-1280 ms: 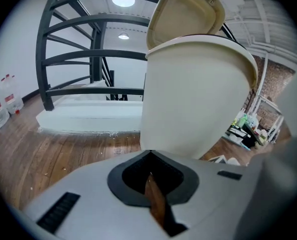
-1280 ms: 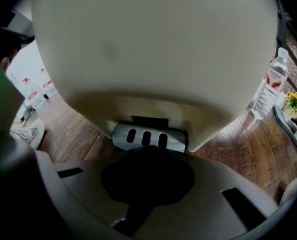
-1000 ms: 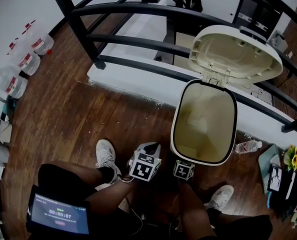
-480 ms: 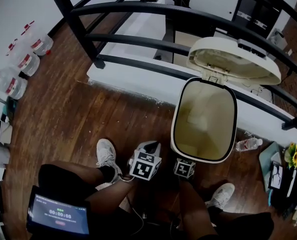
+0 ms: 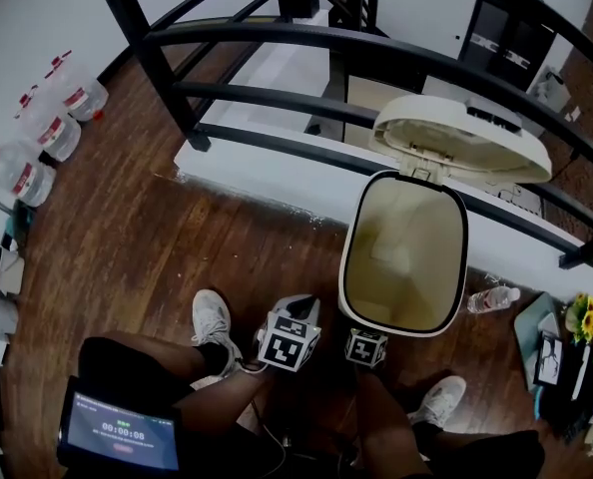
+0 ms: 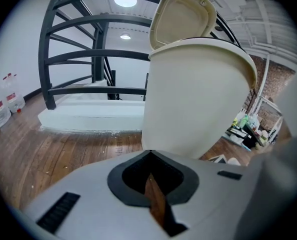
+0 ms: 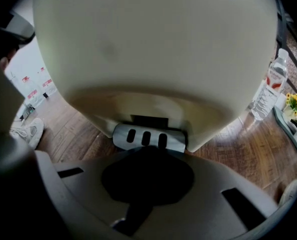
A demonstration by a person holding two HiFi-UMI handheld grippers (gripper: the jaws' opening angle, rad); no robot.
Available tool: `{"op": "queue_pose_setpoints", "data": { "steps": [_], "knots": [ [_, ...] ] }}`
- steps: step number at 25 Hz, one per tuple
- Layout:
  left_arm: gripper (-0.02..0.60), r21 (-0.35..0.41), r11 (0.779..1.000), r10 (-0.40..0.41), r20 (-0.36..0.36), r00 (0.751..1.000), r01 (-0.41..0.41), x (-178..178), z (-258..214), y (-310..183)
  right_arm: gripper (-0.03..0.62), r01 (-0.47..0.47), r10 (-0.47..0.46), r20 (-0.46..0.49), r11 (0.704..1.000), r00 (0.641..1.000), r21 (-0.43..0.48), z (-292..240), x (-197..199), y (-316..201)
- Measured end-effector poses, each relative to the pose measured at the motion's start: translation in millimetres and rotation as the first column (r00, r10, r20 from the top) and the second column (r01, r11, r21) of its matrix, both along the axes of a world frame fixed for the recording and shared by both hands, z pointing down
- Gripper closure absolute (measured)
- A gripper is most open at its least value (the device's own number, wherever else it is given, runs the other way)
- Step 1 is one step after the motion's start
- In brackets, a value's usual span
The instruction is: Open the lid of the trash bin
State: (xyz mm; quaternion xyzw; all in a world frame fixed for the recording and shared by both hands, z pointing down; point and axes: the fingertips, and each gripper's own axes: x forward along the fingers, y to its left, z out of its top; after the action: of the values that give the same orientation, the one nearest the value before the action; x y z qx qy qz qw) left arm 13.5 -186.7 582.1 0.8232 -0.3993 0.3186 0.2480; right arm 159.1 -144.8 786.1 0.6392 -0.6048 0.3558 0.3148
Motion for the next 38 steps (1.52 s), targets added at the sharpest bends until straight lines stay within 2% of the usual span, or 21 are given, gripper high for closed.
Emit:
{"op": "queue_pose_setpoints", "data": {
  "steps": [8, 27, 38],
  "knots": [
    [0.584, 0.001, 1.000, -0.003, 0.001, 1.000, 0.003, -1.8, 0.8, -0.9, 0.588, 0.007, -0.007, 0.028, 1.000, 1.000, -0.003, 0.2, -3.4, -3.0],
    [0.584, 0.013, 1.000, 0.007, 0.006, 1.000, -0.007, -2.7, 0.2, -1.9, 0.588, 0.002, -0.002, -0.012, 1.000, 1.000, -0.006, -5.7, -2.1, -3.1],
    [0.584, 0.029, 0.999, 0.023, 0.016, 1.000, -0.023, -2.1, 0.4, -1.6, 0.588, 0.008, -0.008, -0.004, 1.000, 1.000, -0.018, -2.0, -0.8, -4.8]
  ]
}}
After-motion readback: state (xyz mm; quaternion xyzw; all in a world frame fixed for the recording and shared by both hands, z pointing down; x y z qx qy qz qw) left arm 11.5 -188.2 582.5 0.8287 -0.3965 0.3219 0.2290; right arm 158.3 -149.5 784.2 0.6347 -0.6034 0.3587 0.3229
